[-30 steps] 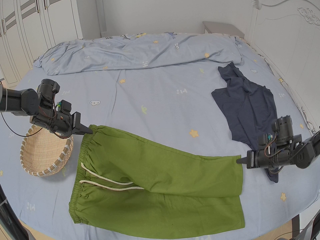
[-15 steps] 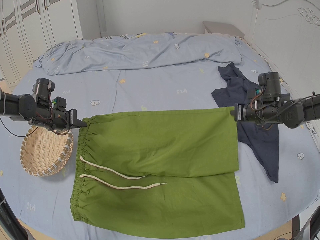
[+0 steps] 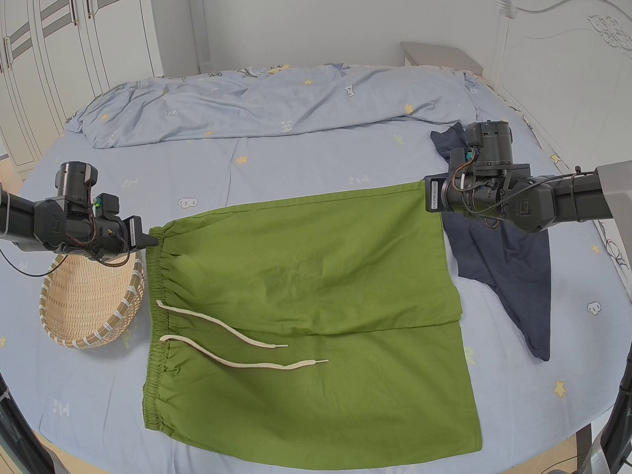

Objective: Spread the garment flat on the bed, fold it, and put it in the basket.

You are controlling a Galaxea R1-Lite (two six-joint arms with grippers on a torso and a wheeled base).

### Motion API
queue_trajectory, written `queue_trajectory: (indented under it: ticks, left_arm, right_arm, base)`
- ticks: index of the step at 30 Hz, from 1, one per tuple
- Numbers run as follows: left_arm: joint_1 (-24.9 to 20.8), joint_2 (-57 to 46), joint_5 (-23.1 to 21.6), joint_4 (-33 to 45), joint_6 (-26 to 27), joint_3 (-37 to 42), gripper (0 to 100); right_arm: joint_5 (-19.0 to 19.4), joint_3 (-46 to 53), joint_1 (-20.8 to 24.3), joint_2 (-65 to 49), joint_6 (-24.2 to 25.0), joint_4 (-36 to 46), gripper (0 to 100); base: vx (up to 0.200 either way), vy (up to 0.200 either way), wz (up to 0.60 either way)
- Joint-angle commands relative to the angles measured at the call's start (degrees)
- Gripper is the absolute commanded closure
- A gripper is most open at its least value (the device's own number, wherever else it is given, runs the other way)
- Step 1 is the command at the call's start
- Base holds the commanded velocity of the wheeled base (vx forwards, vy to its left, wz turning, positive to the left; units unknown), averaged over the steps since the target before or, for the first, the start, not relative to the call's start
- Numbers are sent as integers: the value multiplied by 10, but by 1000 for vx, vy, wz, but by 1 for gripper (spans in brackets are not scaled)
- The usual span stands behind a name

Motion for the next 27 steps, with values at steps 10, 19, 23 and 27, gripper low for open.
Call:
queue_trajectory:
  ticks: [10,19,23,27]
  left_arm:
    - [0,19,1,-61,2,3,100]
    - [-1,47,3,-83,6,-5,100]
    - [-1,50,4,-87,6,-5,100]
    - [-1,54,4,-87,6,-8,100]
  right_arm:
    - [-31,-107,8,77,-38,-5,100]
    - [-32,-121,5,97,-39,-6,100]
    - [-32,-126,5,104,-38,-6,100]
    - [-32,-129,6,109,-37,-5,100]
  base:
    - [0,0,0]
    - [0,0,0]
    - [0,0,0]
    - [0,0,0]
